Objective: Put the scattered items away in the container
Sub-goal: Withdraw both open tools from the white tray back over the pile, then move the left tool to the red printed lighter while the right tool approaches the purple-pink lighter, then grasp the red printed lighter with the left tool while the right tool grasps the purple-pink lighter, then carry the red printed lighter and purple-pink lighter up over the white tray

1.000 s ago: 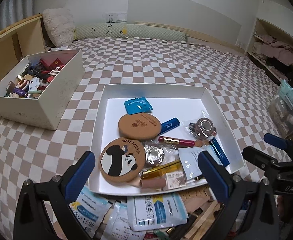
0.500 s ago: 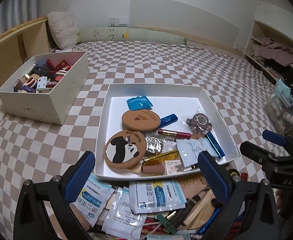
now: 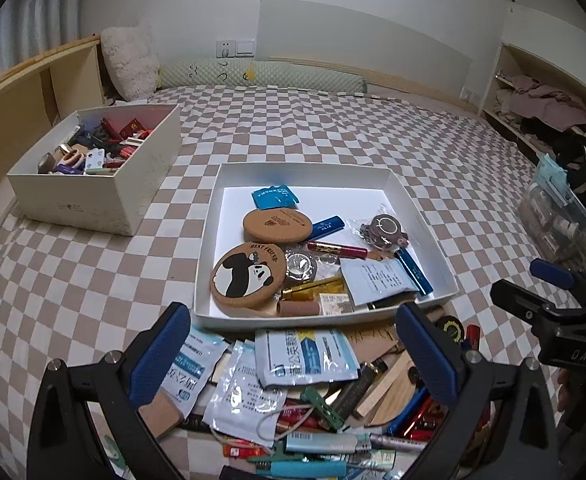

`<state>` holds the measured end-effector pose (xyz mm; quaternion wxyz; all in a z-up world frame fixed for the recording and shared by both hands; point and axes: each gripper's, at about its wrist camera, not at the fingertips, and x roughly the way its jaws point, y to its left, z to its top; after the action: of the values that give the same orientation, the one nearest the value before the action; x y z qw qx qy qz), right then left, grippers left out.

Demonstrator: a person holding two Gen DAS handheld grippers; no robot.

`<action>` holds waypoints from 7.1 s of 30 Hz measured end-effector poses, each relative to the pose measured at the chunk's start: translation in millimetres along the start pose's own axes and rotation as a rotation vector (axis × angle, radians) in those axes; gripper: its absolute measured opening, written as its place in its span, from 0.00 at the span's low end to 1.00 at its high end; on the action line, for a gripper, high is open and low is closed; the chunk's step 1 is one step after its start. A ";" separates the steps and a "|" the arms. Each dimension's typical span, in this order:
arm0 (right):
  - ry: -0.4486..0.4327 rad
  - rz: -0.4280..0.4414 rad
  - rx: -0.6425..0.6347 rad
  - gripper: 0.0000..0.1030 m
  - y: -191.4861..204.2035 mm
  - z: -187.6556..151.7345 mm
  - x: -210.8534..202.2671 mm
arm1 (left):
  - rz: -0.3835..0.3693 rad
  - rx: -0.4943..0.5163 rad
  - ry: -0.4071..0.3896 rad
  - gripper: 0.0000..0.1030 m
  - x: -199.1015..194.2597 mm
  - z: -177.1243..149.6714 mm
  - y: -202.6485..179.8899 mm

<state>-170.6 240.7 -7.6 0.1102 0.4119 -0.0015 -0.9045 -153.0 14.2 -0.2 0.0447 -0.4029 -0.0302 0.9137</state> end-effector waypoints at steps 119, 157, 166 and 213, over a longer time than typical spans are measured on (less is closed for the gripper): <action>0.059 -0.186 0.204 1.00 -56.8 -224.3 -31.6 | -0.055 -0.031 0.108 0.74 -45.0 -258.7 -16.3; 0.054 -0.061 0.014 0.82 16.0 -214.9 -10.7 | 0.002 -0.004 0.109 0.84 -36.3 -251.1 -27.2; 0.045 -0.047 0.019 0.82 16.8 -222.1 -16.0 | 0.064 0.035 0.088 0.84 -26.4 -250.9 -32.5; 0.102 0.057 0.033 0.82 35.8 -209.5 -51.8 | -0.003 -0.025 0.056 0.80 -55.2 -208.9 -20.8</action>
<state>25.7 234.6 -104.1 0.1289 0.4591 -0.0224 -0.8787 39.6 33.0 -98.5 0.0418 -0.4287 -0.0410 0.9015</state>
